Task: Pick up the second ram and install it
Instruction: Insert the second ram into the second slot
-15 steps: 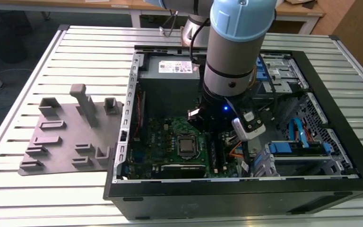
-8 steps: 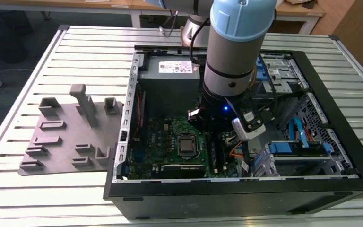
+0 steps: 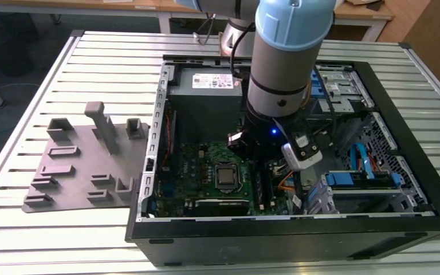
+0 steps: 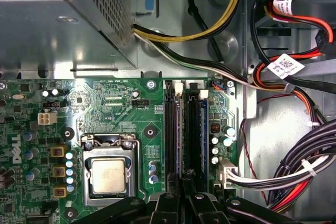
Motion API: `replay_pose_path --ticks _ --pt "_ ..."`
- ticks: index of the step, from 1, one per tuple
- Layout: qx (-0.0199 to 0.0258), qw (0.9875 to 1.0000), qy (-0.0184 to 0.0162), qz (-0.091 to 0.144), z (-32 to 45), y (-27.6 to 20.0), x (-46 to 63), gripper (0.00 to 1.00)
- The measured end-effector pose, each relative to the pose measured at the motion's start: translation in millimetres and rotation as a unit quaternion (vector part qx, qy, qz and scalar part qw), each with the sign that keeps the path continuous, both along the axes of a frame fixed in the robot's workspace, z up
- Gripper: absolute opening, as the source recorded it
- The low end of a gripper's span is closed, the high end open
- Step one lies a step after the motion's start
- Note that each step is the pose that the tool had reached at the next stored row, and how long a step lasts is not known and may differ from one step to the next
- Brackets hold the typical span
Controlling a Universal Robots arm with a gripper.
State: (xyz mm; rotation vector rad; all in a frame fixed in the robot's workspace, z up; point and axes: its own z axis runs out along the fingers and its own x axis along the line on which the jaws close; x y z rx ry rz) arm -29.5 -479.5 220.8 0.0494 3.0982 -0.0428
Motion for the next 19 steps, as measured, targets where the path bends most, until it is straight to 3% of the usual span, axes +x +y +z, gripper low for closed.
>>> replay_pose_path --ticks 9,19 --pt "-0.0002 1.0 0.0002 0.0 -2.6 0.4 0.0 0.11" --pt "-0.0001 1.0 0.0008 0.006 0.1 0.4 2.0 0.11"
